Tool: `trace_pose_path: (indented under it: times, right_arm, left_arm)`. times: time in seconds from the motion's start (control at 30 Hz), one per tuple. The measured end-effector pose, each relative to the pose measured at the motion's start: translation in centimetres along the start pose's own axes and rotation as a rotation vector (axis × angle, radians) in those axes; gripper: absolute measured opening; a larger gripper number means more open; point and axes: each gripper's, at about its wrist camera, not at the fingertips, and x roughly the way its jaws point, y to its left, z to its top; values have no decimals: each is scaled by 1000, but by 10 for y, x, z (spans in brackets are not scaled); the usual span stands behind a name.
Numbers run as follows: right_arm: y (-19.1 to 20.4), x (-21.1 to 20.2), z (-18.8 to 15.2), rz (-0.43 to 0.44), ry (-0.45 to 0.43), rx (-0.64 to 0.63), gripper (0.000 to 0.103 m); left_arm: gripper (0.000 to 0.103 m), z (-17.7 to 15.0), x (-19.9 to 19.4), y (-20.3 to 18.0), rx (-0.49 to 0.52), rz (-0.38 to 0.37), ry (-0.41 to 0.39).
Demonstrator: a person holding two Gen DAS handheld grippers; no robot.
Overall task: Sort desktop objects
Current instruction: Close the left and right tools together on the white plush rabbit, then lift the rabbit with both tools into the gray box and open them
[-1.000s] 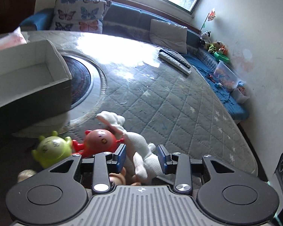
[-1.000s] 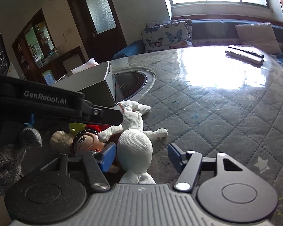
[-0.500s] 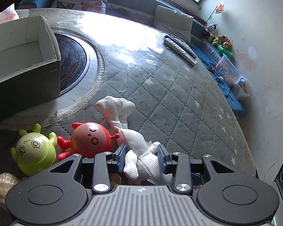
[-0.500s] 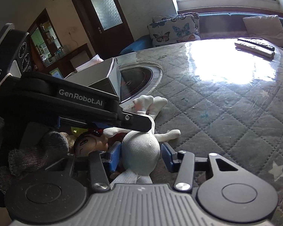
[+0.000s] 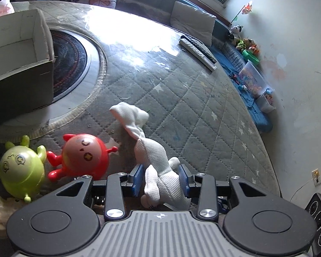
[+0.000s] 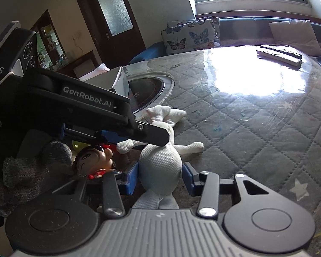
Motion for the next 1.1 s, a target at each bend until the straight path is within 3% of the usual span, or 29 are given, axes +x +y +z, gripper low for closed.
trace_pose_path:
  times: [0.37, 0.67, 0.87, 1.1]
  right_arm:
    - [-3, 3, -2, 14, 15, 7, 47]
    - [2, -1, -3, -13, 12, -8, 41]
    - [25, -8, 15, -1, -34, -102, 41]
    - [77, 11, 57, 79, -91, -277, 41]
  left_arm:
    - [40, 0, 9, -8, 36, 29, 12]
    - [35, -2, 7, -4, 29, -47, 10]
    - [34, 6, -27, 6, -1, -85, -82]
    - [34, 28, -88, 44, -55, -49, -277]
